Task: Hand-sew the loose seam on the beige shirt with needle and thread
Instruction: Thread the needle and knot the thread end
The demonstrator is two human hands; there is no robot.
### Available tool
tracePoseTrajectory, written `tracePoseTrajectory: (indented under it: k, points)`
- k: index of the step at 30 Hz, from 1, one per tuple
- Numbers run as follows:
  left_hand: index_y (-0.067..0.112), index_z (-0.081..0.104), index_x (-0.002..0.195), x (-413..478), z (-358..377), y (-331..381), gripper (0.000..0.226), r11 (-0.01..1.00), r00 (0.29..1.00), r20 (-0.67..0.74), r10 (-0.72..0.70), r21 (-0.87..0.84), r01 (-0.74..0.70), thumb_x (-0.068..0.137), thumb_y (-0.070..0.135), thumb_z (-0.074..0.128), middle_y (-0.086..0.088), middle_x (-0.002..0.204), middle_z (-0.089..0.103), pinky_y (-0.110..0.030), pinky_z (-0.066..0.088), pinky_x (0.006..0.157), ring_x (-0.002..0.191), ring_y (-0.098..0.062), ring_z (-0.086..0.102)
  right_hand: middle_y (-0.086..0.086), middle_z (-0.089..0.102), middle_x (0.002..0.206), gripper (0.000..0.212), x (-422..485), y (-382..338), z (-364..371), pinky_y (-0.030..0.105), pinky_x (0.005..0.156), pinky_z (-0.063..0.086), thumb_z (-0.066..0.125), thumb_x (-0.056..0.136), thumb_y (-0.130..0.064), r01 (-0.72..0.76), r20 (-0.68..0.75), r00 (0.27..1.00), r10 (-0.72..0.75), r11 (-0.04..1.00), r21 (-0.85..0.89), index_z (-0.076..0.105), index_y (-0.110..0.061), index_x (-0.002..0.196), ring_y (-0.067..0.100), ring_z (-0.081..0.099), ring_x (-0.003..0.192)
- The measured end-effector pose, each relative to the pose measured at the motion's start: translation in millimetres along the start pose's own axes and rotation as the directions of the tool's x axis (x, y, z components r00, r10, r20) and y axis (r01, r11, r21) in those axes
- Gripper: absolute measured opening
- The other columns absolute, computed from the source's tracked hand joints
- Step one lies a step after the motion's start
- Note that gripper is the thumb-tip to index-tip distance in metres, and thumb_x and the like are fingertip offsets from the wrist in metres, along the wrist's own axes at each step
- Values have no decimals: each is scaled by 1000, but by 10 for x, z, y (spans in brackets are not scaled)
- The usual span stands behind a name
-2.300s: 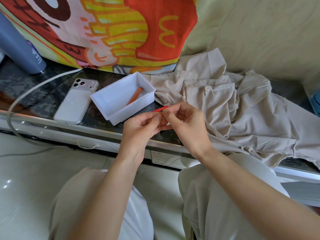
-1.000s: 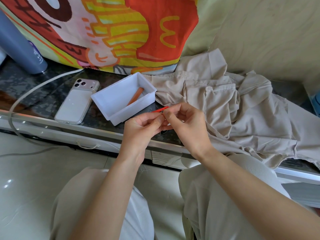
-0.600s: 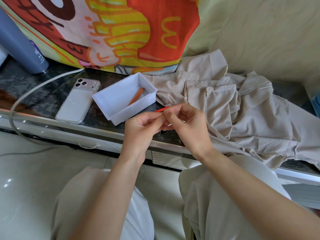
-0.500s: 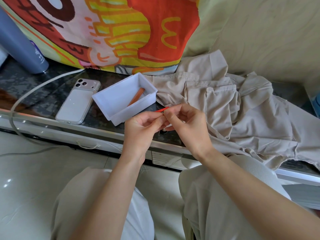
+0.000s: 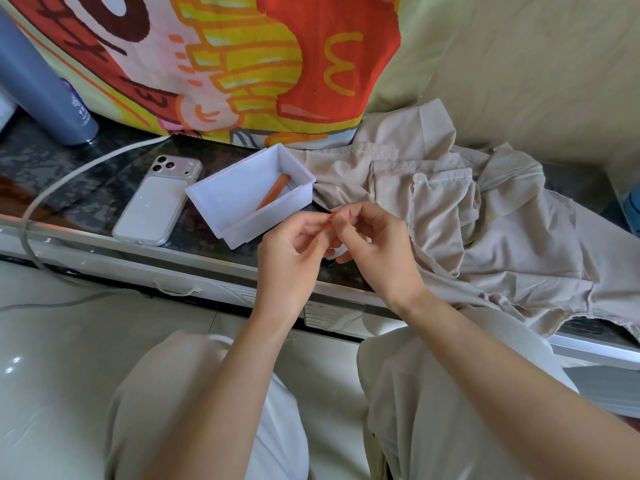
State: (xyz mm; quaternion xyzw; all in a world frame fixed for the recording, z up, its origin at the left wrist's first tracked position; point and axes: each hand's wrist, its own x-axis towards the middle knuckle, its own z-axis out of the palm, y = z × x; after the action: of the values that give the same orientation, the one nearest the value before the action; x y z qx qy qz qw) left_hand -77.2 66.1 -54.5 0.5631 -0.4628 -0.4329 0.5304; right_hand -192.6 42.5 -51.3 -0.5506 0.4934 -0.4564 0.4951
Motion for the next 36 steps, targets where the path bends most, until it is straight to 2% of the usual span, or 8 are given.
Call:
tracePoseTrajectory:
  k: [4, 6, 10, 12, 16, 28, 34, 36]
  points:
    - [27, 66, 91, 9, -20, -28, 20, 996, 997, 20, 70, 49, -71, 92, 11, 54, 6, 88, 72, -47, 57, 81, 88, -16, 70, 24, 62, 85, 10, 25, -3, -10, 35, 59, 57, 58, 91, -6, 4, 15, 1000, -4, 1000, 7, 62, -12, 83, 39, 62, 75]
    - [23, 66, 90, 10, -17, -41, 17, 991, 995, 1, 103, 88, -102, 92, 10, 55, 6, 87, 72, -46, 57, 81, 86, -15, 69, 22, 63, 83, 10, 26, -12, -22, 30, 56, 55, 57, 92, -7, -3, 51, 999, 3, 1000, 2, 62, -10, 83, 36, 63, 73]
    - [18, 61, 86, 6, -1, -42, 12, 945, 978, -9, 208, 260, -199, 92, 9, 57, 7, 80, 70, -21, 55, 74, 76, -7, 68, 14, 65, 81, 12, 12, -25, -49, 20, 53, 51, 56, 92, -6, -28, 116, 993, 29, 1000, -15, 63, -5, 83, 5, 63, 65]
    - [17, 57, 83, 13, -8, -45, 12, 905, 967, -3, 254, 353, -236, 91, 8, 58, 0, 75, 68, -11, 48, 64, 70, -9, 65, 9, 65, 79, 11, 19, -9, -57, 20, 53, 51, 56, 91, -5, -38, 126, 991, 41, 999, -27, 63, -3, 84, 3, 63, 65]
    - [13, 54, 80, 33, 6, -70, 14, 878, 962, -19, 274, 414, -242, 87, 2, 59, -10, 71, 65, -9, 43, 60, 67, -22, 62, 0, 61, 73, 13, 39, 16, -54, 20, 53, 50, 58, 91, -8, -71, 145, 986, 76, 997, -44, 63, -12, 80, 6, 62, 65]
    - [25, 47, 76, 84, 63, -69, 25, 968, 995, -95, -19, 248, 43, 95, 9, 47, 0, 76, 59, -27, 51, 67, 73, -27, 65, 6, 58, 80, 16, 66, 85, 14, 16, 53, 48, 52, 94, -8, -92, 243, 964, 103, 994, -55, 55, -18, 82, 3, 56, 62]
    - [23, 50, 79, 135, 88, -107, 23, 977, 990, -116, -83, 187, 103, 97, 10, 46, -4, 76, 62, -32, 54, 69, 60, -12, 64, 1, 53, 71, 11, 93, 59, 45, 15, 52, 50, 48, 97, -8, -193, 187, 965, 182, 980, 44, 56, -6, 90, 2, 54, 54]
    - [26, 50, 79, 156, 90, -120, 22, 967, 991, -125, -38, 247, 68, 95, 12, 47, -9, 82, 64, -38, 56, 75, 72, -21, 67, 1, 52, 73, 11, 106, 55, 40, 15, 51, 51, 48, 98, -8, -230, 173, 962, 214, 970, 78, 57, -3, 95, 6, 53, 58]
